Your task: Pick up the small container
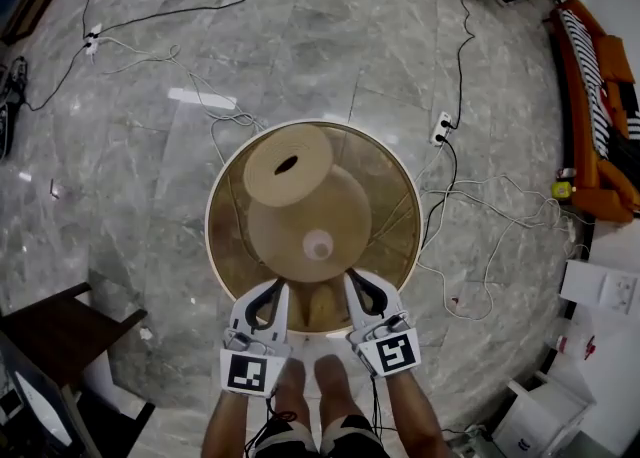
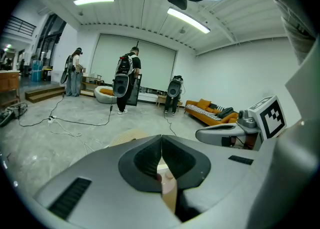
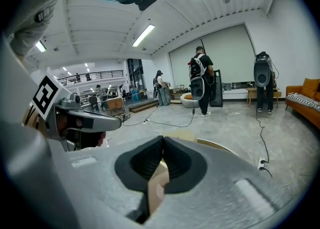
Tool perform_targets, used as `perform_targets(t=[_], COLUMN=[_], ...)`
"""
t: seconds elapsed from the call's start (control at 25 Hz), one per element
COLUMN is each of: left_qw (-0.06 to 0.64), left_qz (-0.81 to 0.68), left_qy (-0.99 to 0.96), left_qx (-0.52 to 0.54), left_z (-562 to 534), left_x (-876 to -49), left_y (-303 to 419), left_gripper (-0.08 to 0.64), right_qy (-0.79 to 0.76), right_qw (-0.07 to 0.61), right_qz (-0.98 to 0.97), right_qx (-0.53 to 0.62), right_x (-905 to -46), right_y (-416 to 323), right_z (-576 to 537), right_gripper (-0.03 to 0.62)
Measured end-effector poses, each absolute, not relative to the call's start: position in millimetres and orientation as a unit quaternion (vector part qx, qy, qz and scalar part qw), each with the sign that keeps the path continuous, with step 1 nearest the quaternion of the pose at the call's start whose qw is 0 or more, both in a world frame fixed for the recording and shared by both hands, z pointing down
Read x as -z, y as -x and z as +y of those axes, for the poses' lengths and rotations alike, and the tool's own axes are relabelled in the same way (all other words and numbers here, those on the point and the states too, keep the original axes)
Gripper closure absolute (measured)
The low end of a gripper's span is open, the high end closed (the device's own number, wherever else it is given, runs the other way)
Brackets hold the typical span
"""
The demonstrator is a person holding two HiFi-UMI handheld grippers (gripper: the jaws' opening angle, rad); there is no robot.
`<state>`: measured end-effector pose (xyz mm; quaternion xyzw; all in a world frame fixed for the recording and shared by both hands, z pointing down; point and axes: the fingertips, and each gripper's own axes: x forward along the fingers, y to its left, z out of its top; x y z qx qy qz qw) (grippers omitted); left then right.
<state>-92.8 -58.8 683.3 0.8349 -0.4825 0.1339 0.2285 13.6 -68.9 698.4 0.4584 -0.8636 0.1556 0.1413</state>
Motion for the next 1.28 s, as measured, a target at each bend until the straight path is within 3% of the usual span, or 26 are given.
perform_targets(t=[0.76, 0.8, 0.84, 1.08, 1.28], left_qw=[0.251, 0.253, 0.254, 0.257, 0.254], left_qz=[-0.517, -0.518, -0.520, -0.525, -0.529], left_qy=[-0.806, -0.805, -0.803, -0.799, -0.797], left_qx=[-0.139, -0.140, -0.141, -0.140, -0.142], left_z=[-62.6, -61.2, -60.1, -59.0, -65.4], left_x=[-818.1, -822.8, -827.0, -852.1, -875.7], left_y=[96.5, 98.7, 101.2, 109.2, 111.8], left_gripper=[0.541, 0.541, 0.541, 0.541, 0.541], right_qy=[-0.405, -0.398, -0.390, -0.366, -0.366], right_qw=[0.133, 0.133, 0.137, 0.168, 0.176], right_qz=[-0.890, -0.893, -0.896, -0.904, -0.903], right_qx=[-0.161, -0.162, -0.162, -0.144, -0.141], right_x=[-828.0, -833.0, -838.2, -868.0, -888.4], right_y=[0.9, 4.1, 7.7, 23.2, 29.2], right_z=[-83.1, -81.4, -80.2, -77.3, -83.7], right_gripper=[0.591, 0.561, 0.484, 0.367, 0.356])
